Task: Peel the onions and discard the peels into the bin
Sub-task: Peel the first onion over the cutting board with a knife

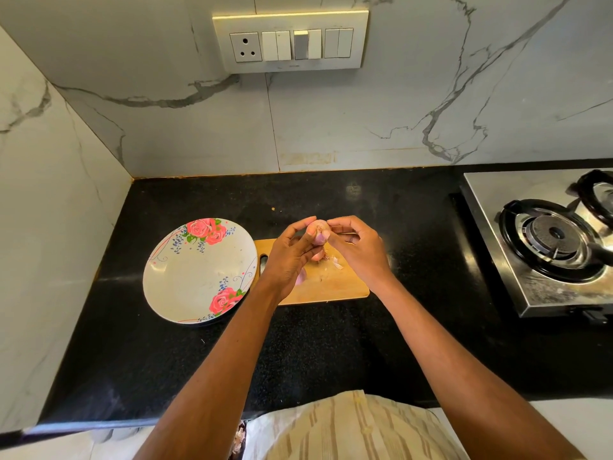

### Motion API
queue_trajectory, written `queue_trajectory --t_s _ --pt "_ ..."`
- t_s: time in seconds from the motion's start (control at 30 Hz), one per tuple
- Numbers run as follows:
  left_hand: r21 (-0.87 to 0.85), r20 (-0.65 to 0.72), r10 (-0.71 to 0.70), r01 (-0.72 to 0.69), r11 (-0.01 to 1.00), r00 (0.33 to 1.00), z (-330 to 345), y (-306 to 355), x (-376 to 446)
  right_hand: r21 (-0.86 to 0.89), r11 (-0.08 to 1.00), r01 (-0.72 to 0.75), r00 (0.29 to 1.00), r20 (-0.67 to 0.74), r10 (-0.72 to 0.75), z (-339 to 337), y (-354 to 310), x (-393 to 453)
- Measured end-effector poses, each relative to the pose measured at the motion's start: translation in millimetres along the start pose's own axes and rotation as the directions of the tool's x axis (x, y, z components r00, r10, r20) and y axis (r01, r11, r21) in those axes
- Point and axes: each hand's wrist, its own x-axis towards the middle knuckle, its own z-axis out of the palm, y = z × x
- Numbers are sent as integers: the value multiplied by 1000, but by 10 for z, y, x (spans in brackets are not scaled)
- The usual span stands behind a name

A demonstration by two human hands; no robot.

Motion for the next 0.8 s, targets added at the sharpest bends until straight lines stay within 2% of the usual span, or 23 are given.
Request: queue_trajectory --t_s 0.33,0.57,0.8 --pt "31 -47 -12 14 999 999 -36 -2 5 4 1000 9 1000 5 -9 7 57 -2" --pt "3 -26 -14 14 1000 1000 -12 2 -26 75 997 -32 999 -6 33 33 20 9" --pt "54 13 23 -24 998 1000 -27 13 -51 120 990 -75 997 12 74 20 36 21"
